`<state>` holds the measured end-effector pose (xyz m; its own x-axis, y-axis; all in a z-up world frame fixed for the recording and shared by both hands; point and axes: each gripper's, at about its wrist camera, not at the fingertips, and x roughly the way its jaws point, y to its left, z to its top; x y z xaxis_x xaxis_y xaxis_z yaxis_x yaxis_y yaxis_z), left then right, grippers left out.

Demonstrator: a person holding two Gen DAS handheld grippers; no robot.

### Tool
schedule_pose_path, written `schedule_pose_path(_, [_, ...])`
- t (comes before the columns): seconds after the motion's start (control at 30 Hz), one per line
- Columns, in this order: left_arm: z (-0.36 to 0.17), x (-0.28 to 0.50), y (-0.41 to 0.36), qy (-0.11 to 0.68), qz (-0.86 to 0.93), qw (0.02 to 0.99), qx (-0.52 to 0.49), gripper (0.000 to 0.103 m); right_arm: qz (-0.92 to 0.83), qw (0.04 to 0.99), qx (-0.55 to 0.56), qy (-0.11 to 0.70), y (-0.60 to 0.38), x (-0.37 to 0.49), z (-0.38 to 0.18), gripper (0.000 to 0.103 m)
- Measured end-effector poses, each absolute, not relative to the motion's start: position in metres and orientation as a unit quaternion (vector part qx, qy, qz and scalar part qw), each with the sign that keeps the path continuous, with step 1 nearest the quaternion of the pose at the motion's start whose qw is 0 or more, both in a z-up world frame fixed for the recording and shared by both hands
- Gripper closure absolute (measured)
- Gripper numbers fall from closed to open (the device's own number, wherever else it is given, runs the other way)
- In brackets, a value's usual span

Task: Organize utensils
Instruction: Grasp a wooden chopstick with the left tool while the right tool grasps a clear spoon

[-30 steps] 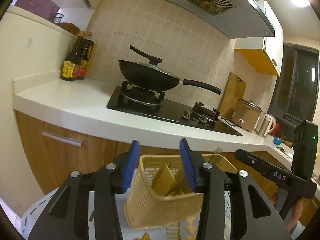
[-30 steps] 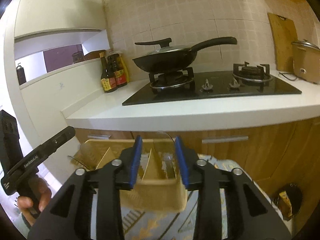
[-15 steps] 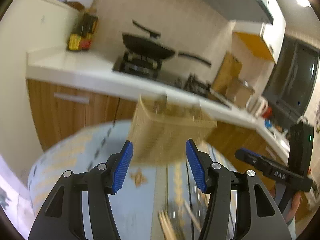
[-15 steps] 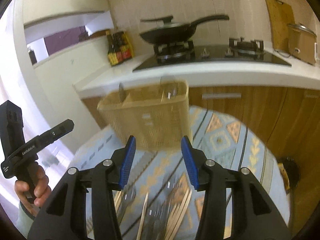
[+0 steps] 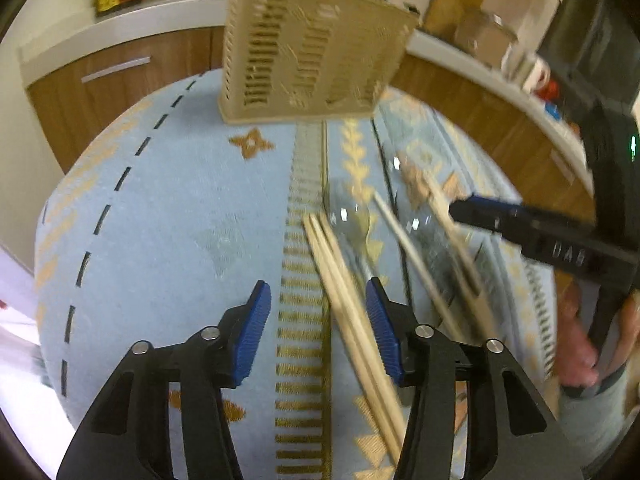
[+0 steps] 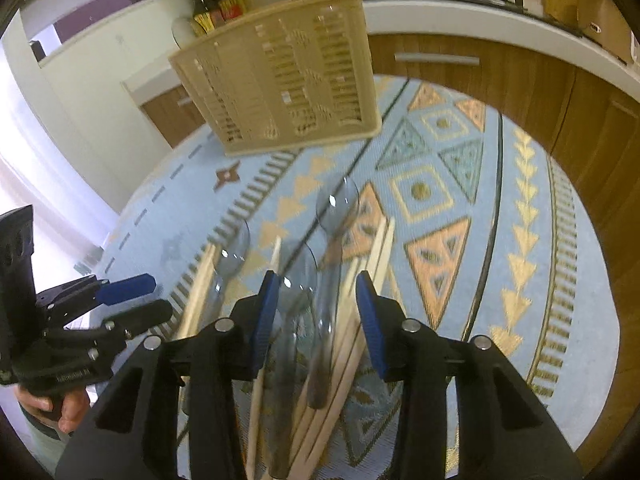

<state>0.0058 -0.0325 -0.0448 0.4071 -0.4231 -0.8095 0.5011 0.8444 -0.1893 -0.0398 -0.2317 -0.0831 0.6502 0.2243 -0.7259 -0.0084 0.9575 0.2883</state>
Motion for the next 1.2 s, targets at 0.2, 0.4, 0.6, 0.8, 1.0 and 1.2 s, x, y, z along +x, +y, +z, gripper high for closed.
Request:
schedule_pose_path(0.2, [-0.054, -0.001, -0.04, 0.468, -0.258, 0.84, 0.098, 0.07, 0.063, 0.893, 0.14, 0.423, -0.236, -0.039, -0.092, 0.067])
schedule_pose_path(0.4, [-0.052, 0.001, -0.054, 0.472, -0.249, 0.838, 0.114, 0.063, 0.063, 0.891, 0.154, 0.422, -0.244, -0.037, -0.091, 0.067])
schedule_pose_path(0.6, [-0.049, -0.009, -0.064, 0.46, -0.228, 0.842, 0.167, 0.085, 0.062, 0.891, 0.156, 0.421, -0.248, -0.041, -0.09, 0.067])
schedule_pose_path(0.8, [-0.047, -0.004, -0.052, 0.461, -0.217, 0.847, 0.151, 0.099, 0.069, 0.89, 0.147, 0.426, -0.248, -0.039, -0.085, 0.073])
schedule_pose_path(1.0, [-0.045, 0.0, -0.046, 0.449, -0.194, 0.86, 0.144, 0.099, 0.084, 0.881, 0.128, 0.447, -0.246, -0.012, -0.077, 0.08])
schedule_pose_path(1.2, [-0.041, 0.011, -0.029, 0.456, -0.192, 0.863, 0.103, 0.099, 0.089, 0.843, 0.146, 0.51, -0.248, 0.033, -0.09, 0.08])
